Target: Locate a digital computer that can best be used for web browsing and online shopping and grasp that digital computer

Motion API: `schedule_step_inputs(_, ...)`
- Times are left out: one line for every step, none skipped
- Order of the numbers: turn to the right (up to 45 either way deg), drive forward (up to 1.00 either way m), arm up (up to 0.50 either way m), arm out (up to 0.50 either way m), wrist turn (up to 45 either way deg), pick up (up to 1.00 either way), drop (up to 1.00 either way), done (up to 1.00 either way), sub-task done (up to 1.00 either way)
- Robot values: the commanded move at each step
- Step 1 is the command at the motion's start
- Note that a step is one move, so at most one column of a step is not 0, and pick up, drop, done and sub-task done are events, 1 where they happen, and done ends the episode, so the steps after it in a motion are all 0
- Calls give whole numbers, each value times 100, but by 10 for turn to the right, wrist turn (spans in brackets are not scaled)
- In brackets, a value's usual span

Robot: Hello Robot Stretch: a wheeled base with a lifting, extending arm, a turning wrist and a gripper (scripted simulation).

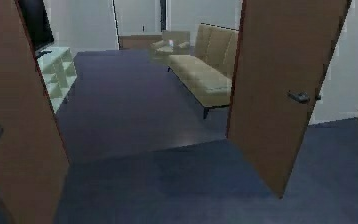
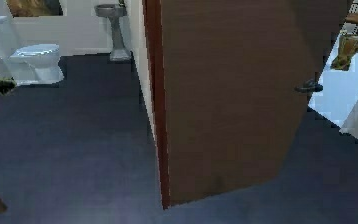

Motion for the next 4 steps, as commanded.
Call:
schedule_step_inputs(0, 70, 0, 0, 0, 0, 0, 0, 0)
schedule_step_inputs(-150, 0, 0, 0, 0, 0, 0, 0, 0)
schedule_step_inputs(0, 100, 0, 0, 0, 0, 0, 0, 0)
schedule_step_inputs(0, 50, 0, 0, 0, 0, 0, 0, 0)
